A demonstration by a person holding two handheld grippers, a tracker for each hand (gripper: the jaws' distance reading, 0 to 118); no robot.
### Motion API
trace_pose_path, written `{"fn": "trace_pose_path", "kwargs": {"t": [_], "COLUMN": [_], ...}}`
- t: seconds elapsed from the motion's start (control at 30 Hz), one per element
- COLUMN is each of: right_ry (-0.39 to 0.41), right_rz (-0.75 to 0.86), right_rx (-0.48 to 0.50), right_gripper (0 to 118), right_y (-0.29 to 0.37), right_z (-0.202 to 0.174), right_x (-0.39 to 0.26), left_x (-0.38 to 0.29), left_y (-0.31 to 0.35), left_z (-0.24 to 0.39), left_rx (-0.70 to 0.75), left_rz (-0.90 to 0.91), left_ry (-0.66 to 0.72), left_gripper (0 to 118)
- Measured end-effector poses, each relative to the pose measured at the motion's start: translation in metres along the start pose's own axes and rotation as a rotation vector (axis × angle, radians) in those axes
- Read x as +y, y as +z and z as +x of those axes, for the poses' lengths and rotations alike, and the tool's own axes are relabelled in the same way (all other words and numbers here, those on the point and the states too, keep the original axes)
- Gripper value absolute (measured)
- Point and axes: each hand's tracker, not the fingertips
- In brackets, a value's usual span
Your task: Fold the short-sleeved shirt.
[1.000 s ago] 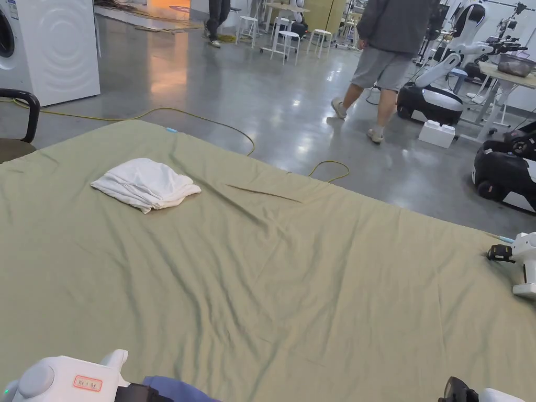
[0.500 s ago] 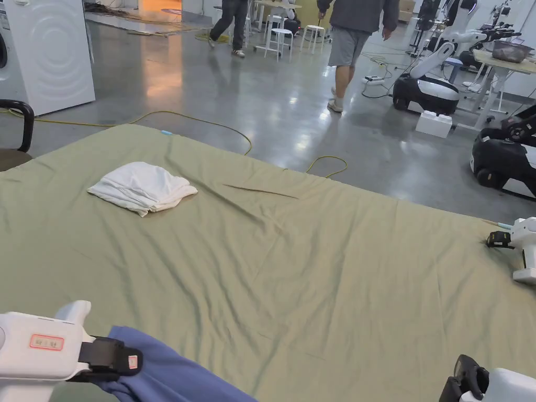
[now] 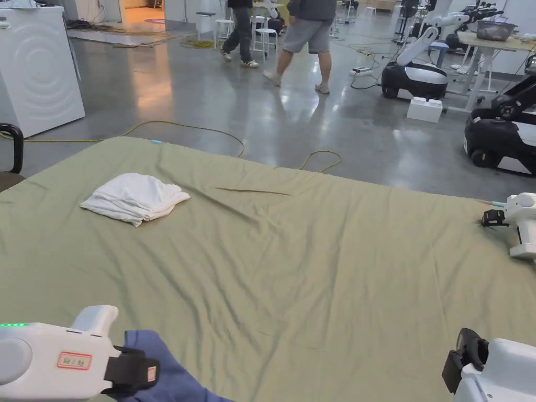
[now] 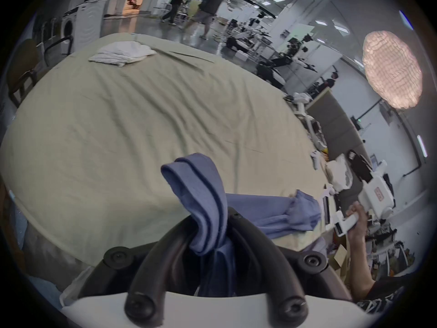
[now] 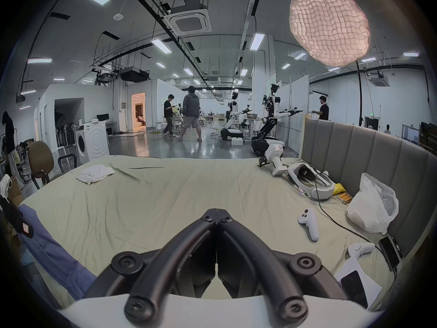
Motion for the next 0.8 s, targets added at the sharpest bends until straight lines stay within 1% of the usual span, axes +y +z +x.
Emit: {"fn": "trace_pose_path", "kwargs": {"t": [0.1, 0.2, 0.37, 0.53, 0.6, 0.63, 0.67, 0.7, 0.73, 0.8], "right_ry": [-0.003, -0.011, -0.02, -0.026, -0.026, -0.027, -0.027, -0.024, -0.023, -0.027], "right_rz": [-0.005, -0.012, -0.024, -0.035, -0.039, -0.04, -0.041, -0.043, -0.045, -0.049], "right_rx": [-0.003, -0.012, -0.029, -0.046, -0.052, -0.054, -0.055, -0.058, -0.061, -0.063], "right_gripper": [0, 0, 0, 0, 0, 0, 0, 0, 0, 0], "right_y": [0.002, 0.003, 0.007, 0.011, 0.013, 0.014, 0.014, 0.014, 0.014, 0.014], "right_z": [0.005, 0.01, 0.02, 0.03, 0.033, 0.035, 0.036, 0.037, 0.038, 0.041], "right_x": [-0.001, -0.003, -0.008, -0.011, -0.012, -0.013, -0.013, -0.014, -0.015, -0.015], "left_x": [-0.001, -0.007, -0.027, -0.039, -0.046, -0.047, -0.048, -0.048, -0.048, -0.046], "left_y": [-0.015, -0.042, -0.104, -0.168, -0.18, -0.184, -0.186, -0.184, -0.182, -0.174], "left_z": [0.028, 0.057, 0.103, 0.112, 0.116, 0.115, 0.114, 0.117, 0.117, 0.116], "left_rx": [-0.064, -0.079, -0.033, 0.06, 0.081, 0.081, 0.075, 0.064, 0.049, 0.027], "left_rz": [-0.039, -0.089, -0.229, -0.321, -0.329, -0.334, -0.342, -0.352, -0.356, -0.352], "left_ry": [-0.025, -0.079, -0.143, -0.166, -0.171, -0.174, -0.167, -0.152, -0.136, -0.132], "left_gripper": [13, 13, 13, 13, 19, 26, 37, 42, 44, 45]}}
